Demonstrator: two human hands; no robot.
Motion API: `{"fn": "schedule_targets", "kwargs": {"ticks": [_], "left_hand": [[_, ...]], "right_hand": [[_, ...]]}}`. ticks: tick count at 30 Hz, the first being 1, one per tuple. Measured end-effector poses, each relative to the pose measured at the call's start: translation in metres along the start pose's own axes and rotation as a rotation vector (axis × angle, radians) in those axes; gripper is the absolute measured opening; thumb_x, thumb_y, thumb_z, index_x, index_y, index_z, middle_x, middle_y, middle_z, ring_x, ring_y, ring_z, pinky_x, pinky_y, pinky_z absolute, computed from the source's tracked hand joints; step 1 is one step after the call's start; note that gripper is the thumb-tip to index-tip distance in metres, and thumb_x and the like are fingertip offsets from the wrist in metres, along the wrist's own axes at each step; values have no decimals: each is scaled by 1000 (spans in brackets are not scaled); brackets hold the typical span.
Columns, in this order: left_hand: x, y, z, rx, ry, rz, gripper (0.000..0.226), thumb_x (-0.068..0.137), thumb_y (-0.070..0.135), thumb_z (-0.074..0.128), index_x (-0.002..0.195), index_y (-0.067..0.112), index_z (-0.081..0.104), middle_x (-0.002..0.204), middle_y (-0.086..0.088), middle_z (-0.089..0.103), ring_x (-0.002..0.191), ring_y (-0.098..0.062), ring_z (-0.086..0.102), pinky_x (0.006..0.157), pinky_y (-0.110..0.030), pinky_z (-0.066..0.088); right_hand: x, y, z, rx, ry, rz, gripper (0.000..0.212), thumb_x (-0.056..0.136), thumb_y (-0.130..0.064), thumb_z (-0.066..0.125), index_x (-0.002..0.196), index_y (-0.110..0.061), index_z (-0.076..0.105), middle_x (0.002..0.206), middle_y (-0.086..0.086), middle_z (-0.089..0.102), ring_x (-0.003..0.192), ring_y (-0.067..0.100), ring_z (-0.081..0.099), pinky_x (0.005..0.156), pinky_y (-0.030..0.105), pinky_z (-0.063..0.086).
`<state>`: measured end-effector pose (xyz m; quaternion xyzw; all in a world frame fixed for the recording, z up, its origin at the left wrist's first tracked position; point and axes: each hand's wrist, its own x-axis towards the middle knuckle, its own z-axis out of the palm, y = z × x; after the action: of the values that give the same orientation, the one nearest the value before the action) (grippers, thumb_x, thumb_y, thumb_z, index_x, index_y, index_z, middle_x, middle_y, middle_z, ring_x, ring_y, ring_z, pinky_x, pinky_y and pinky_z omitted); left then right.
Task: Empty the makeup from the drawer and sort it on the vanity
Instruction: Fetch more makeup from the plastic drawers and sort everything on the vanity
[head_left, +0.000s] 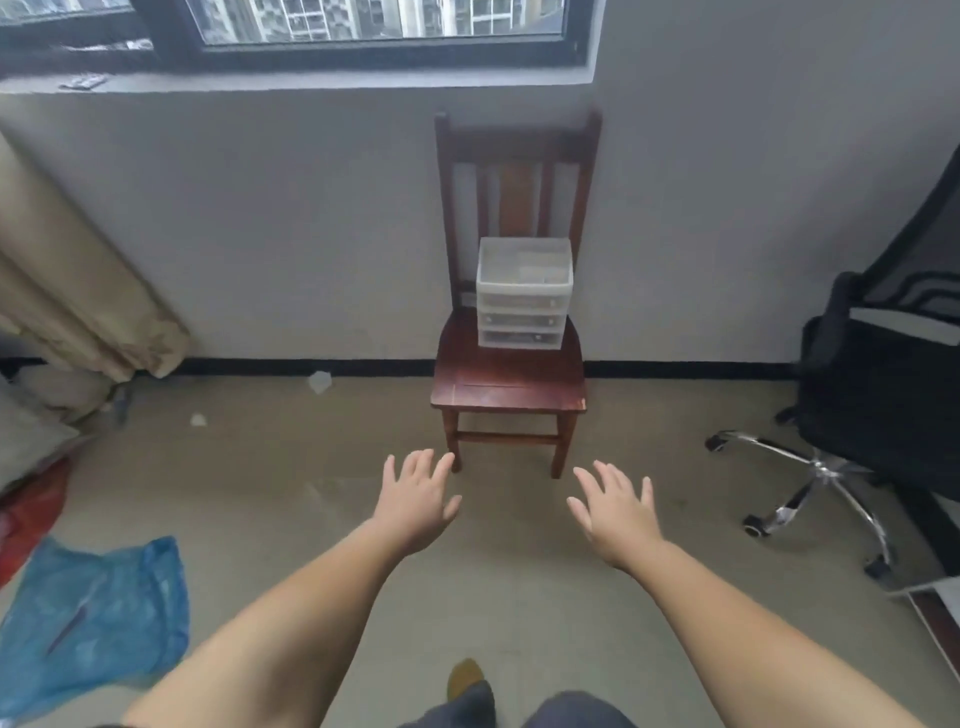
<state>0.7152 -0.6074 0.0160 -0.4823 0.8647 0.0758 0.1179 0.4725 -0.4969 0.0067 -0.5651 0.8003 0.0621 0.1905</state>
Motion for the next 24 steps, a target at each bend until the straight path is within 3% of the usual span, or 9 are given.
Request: {"fn": "schedule_targets", "kwargs": {"ticks": [8,12,15,19,22,24], "left_hand": [[188,-13,-48,-36,38,73,62,95,47,35,148,22,16,151,-5,23,141,-21,15,115,-50,6],[280,-13,-58,-73,28,41,63,95,47,34,149,22,14,152,-4,22,141,-20,15,116,-49,6],[344,-13,-60,-101,41,60,64,95,45,36,150,21,13,154,-2,21,143,-17,13,116,-48,6],[426,-13,-55,-99,50,101,68,94,35,40,151,19,6,158,-3,11,145,-18,5,117,-44,4],[473,-18,-42,-77,83,150,71,91,25,43,151,18,5,159,-4,6,146,-19,1,117,-44,3],[500,-22,-31,-69,98,171,72,89,20,43,151,18,6,159,-4,5,146,-20,1,117,-44,2]], "right_hand": [[162,17,-42,89,-60,69,53,100,-46,22,149,-28,16,157,0,14,145,16,9,116,51,5],[259,25,-60,161,-116,58,52,100,-44,26,148,-26,20,155,2,21,143,20,18,114,43,20],[327,26,-67,293,-201,50,49,100,-40,30,146,-23,27,150,2,31,136,24,31,106,39,34],[411,24,-57,449,-275,91,46,100,-34,33,143,-18,34,144,10,40,130,28,41,105,36,36],[462,16,-42,630,-293,210,42,100,-30,35,139,-16,40,138,10,47,122,28,48,95,29,37],[490,11,-26,833,-290,327,39,100,-25,34,136,-15,45,128,9,53,114,26,51,97,32,38]]}}
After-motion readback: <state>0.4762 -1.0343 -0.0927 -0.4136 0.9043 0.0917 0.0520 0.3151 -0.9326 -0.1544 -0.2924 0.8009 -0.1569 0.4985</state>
